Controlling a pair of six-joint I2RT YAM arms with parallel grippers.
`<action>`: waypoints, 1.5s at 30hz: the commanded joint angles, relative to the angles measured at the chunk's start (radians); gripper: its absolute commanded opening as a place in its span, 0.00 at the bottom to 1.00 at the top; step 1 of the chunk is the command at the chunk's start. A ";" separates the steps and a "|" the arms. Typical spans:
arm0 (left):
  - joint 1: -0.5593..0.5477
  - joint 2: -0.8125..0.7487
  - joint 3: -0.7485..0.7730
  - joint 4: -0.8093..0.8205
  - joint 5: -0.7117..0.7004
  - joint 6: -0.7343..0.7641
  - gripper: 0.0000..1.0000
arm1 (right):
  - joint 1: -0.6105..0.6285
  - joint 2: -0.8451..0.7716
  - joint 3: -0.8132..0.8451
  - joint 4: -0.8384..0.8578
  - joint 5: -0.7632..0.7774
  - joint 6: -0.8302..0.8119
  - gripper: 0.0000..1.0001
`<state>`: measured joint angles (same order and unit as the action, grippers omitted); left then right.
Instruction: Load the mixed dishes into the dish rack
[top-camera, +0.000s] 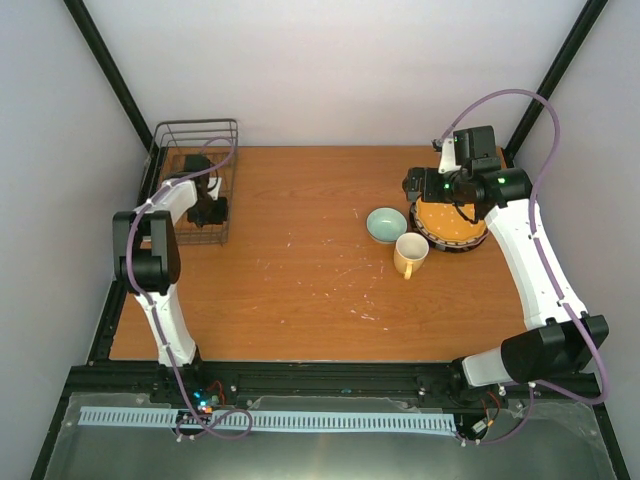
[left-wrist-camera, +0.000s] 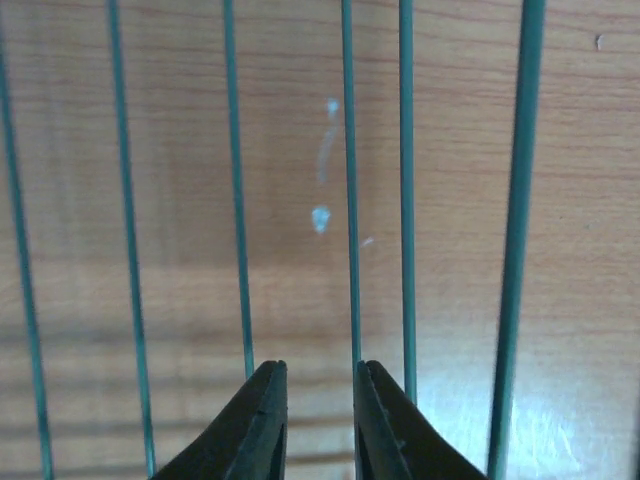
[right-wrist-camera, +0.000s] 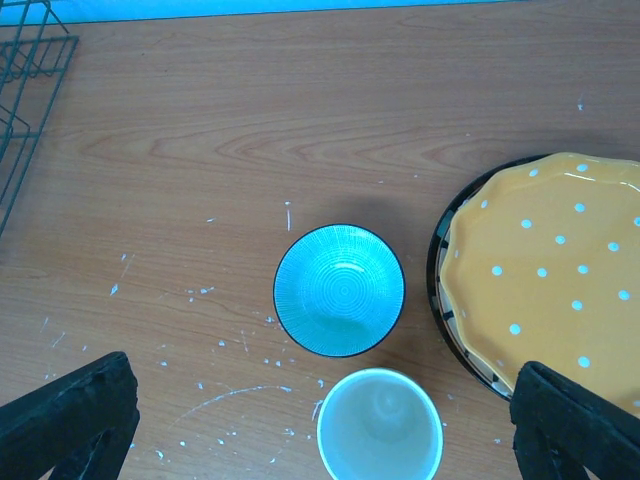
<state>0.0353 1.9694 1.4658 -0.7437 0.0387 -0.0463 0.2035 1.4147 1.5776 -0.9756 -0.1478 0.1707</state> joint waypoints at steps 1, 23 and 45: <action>-0.045 0.067 0.085 0.005 0.016 -0.021 0.19 | 0.010 0.001 0.021 -0.003 0.026 -0.025 1.00; -0.373 -0.081 -0.105 0.001 0.171 -0.239 0.15 | 0.010 -0.002 0.022 0.002 0.005 -0.033 1.00; -0.808 -0.121 -0.225 0.027 0.245 -0.473 0.09 | 0.010 -0.134 -0.095 -0.013 -0.048 0.009 1.00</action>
<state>-0.6849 1.8542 1.2751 -0.6662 0.2348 -0.4633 0.2039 1.3140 1.5032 -0.9745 -0.1864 0.1661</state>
